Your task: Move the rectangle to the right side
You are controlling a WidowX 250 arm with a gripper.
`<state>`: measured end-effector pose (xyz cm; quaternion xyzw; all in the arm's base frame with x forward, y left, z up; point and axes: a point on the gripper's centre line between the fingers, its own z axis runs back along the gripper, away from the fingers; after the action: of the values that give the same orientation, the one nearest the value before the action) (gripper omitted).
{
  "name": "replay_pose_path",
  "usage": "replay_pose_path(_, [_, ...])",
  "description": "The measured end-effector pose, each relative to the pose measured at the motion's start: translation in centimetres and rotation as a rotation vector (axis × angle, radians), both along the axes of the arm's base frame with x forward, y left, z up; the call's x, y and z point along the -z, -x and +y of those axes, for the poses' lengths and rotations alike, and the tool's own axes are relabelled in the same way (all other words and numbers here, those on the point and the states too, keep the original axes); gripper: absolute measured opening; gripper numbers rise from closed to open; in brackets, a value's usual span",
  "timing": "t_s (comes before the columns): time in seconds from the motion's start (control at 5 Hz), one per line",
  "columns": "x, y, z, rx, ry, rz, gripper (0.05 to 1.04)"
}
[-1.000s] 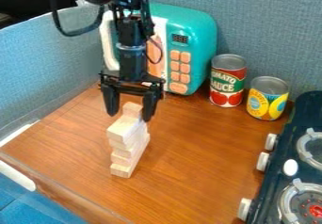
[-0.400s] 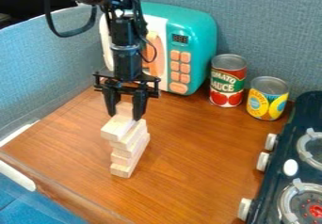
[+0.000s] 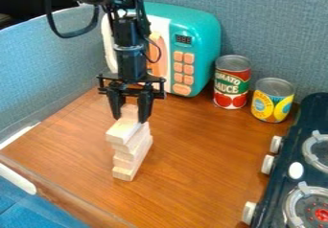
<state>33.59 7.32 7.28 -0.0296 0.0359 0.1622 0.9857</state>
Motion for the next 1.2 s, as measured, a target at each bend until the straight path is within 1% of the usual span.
replay_pose_path(0.2, [-3.7, -0.3, 0.3, -0.055, -0.04, -0.104, 0.587])
replay_pose_path(0.4, [-4.9, -0.9, 1.0, -0.071, -0.055, -0.14, 0.587])
replay_pose_path(0.6, [-4.7, -1.5, 1.5, -0.056, -0.071, -0.122, 0.587])
replay_pose_path(0.8, [-2.1, -2.6, -0.1, 0.082, -0.065, -0.055, 0.587])
replay_pose_path(1.0, [-1.8, -2.6, -3.9, 0.342, -0.037, -0.124, 0.587])
replay_pose_path(1.2, [-3.0, -1.6, -8.1, 0.526, -0.043, -0.176, 0.587])
